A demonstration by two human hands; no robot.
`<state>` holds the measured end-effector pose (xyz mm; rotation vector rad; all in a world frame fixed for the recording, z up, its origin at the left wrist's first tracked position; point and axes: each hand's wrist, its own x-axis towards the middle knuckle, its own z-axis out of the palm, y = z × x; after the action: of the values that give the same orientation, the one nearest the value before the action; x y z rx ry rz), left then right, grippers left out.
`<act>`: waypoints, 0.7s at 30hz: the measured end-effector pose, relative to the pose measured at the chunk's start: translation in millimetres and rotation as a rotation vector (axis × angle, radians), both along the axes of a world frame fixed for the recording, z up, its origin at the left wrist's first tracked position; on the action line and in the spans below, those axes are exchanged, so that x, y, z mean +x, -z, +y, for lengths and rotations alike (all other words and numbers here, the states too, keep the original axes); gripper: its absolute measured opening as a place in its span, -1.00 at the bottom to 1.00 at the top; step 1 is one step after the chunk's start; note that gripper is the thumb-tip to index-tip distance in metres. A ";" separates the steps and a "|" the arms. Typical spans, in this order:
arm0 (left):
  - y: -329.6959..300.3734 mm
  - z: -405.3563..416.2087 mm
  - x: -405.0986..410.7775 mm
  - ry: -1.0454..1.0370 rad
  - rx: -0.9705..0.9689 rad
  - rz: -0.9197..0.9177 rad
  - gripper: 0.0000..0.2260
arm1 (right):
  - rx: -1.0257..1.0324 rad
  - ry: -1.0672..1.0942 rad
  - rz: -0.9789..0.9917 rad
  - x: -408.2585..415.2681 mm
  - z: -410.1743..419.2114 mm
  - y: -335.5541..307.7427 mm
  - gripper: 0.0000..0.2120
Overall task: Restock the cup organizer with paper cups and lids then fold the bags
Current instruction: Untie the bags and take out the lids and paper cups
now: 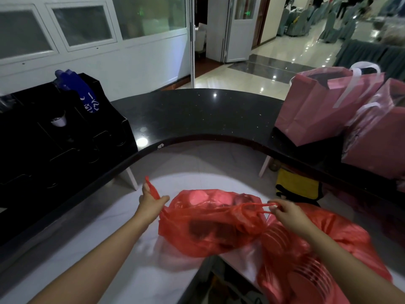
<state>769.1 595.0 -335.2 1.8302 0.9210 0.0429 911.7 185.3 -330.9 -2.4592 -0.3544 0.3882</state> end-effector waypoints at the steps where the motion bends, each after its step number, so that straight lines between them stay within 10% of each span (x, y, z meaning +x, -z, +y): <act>1: -7.3 -1.6 1.0 0.011 0.095 -0.034 -0.10 | 0.054 -0.021 0.045 -1.5 0.9 -7.2 -0.77; 7: -63.9 -38.0 44.0 0.291 0.714 -0.341 -0.36 | 0.153 -0.027 0.104 3.6 13.1 -47.3 -0.62; 14: -81.2 -120.9 94.0 0.747 0.632 -0.470 -0.87 | -0.028 0.159 -0.161 -3.1 -17.1 -87.8 -0.75; 21: -70.9 -214.2 97.3 0.909 0.706 -0.698 -0.70 | -0.098 0.379 -0.191 -53.1 -98.8 -96.1 -0.81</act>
<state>866.3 380.7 -264.3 2.4636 -0.5201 0.4471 858.6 86.5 -234.8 -2.5929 0.0598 0.0105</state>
